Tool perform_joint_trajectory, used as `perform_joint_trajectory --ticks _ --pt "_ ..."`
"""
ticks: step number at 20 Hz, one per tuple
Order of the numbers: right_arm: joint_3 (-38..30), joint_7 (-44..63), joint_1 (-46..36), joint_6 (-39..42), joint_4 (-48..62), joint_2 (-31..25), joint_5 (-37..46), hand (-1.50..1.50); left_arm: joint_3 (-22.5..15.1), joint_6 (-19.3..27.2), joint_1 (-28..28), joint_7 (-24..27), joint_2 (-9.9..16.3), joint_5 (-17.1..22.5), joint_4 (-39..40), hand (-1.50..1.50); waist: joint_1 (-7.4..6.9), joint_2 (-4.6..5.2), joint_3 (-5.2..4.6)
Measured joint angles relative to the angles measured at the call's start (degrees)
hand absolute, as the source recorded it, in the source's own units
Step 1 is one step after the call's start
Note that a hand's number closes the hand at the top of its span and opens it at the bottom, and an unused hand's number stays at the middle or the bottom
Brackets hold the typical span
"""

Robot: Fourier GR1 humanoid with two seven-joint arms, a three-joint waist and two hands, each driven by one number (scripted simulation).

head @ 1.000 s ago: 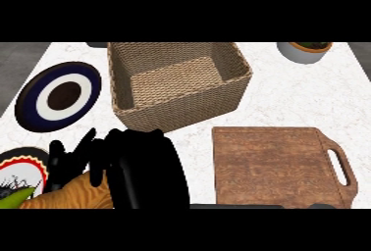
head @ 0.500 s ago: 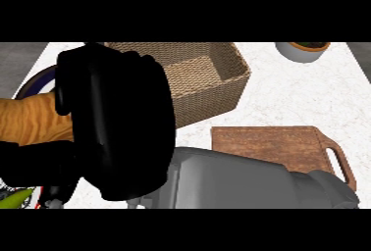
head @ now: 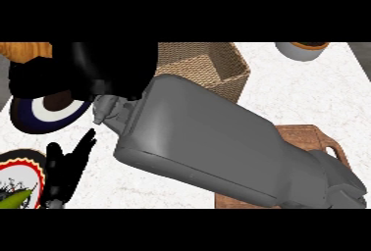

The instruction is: Pick the croissant from the cutting board and place it in the basket

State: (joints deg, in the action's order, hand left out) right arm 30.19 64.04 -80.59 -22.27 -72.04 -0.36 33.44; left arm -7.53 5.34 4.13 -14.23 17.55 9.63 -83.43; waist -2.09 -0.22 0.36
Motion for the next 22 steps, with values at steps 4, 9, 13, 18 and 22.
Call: perform_joint_trajectory --ticks 4,9,13,18,22 --pt "-1.9 -3.0 -1.1 -1.0 6.2 0.1 -2.3 1.50 0.4 -0.5 0.0 0.5 -0.2 0.1 0.4 0.00 0.26 0.12 0.07" --pt "-3.4 -7.7 0.4 -4.6 12.8 0.2 -6.2 1.50 0.5 -0.6 0.7 0.9 -0.2 -0.5 -0.5 0.00 0.00 0.32 0.07" --pt "-4.4 -11.4 2.8 -9.5 15.8 0.2 -10.6 1.50 0.7 -0.4 0.9 0.8 -0.4 -1.0 -1.0 0.00 -0.42 0.50 0.06" --pt "-4.3 -18.0 6.1 -13.7 19.4 0.3 -15.6 1.50 1.2 -1.0 0.7 0.5 -0.4 -0.8 -1.0 0.00 -0.36 0.54 0.10" --pt "-4.7 -23.5 7.7 -15.5 22.0 0.3 -18.9 1.50 1.3 -1.0 0.7 1.5 -1.0 -1.4 -0.2 0.00 -0.08 0.46 0.18"
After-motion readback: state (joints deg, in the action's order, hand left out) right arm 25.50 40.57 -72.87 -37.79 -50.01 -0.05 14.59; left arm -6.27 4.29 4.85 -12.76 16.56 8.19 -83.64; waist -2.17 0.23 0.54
